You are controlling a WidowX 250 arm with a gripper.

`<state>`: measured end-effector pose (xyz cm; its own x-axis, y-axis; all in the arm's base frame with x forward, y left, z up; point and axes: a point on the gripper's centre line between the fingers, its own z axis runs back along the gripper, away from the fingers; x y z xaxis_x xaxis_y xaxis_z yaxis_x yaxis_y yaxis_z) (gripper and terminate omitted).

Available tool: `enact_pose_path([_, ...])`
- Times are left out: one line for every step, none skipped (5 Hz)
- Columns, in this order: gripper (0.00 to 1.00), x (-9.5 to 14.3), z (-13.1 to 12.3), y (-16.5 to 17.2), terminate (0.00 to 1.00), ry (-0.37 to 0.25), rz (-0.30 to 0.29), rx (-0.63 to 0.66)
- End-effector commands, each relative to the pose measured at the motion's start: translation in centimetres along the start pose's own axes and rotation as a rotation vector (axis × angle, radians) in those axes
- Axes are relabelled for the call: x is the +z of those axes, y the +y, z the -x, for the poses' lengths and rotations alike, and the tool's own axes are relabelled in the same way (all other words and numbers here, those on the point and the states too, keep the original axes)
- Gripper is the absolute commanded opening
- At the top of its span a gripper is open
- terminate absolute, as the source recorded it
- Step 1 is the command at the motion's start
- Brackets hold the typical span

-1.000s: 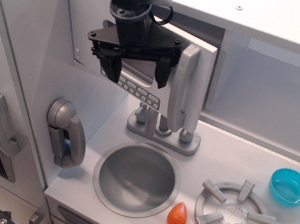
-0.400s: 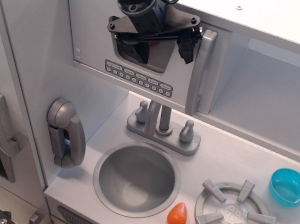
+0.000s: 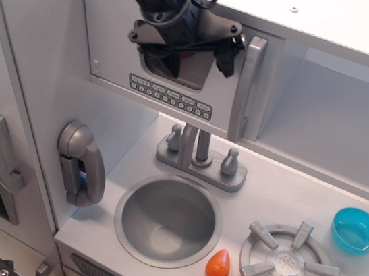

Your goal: Close microwave

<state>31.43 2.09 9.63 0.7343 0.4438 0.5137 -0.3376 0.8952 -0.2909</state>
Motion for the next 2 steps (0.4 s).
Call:
enact_pose_path([1.00, 4.4, 2.0, 4.4, 0.00, 0.257, -0.195, -0.046])
enact_pose_path([1.00, 5.6, 4.0, 6.0, 1.00, 0.322, -0.213, -0.101])
